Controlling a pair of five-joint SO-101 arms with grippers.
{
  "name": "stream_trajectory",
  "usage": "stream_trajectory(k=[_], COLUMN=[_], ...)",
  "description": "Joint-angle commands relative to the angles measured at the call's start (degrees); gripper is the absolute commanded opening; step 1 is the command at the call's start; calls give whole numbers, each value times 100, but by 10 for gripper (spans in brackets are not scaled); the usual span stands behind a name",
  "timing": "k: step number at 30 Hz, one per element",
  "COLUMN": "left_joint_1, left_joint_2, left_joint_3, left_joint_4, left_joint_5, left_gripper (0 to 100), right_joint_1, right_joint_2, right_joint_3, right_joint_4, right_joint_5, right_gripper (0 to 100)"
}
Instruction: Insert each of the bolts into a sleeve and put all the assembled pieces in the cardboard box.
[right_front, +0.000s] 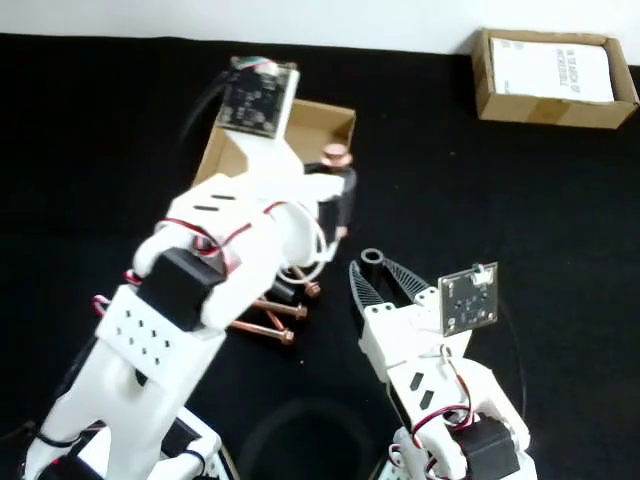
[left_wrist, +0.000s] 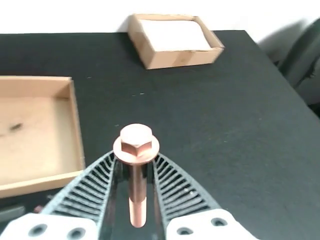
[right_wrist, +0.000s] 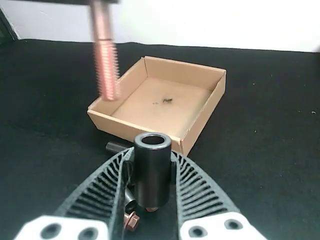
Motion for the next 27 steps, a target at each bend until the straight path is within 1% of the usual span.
stream_trajectory(k=[1,6,11,23,27], left_joint_1=[92,101,347,523,690], left_joint_2=[-57,180,215,233,409], left_joint_3=[-84,-277,-233,-215,-233], left_joint_4=[-193,-185,-185,-185,-193], left_joint_5=[-35,-35,-35,-35,-35], left_gripper=[9,9,9,9,9], right_joint_1=[-13,-13,-13,-13,-13], right_joint_2=[-40,-40,-40,-4,4], right_joint_3=[-4,13,277,312,312], right_joint_4=[-136,-136,-145,-145,-303], right_joint_5=[-18,-18,-18,-18,-18], right_gripper=[7,7,7,7,7])
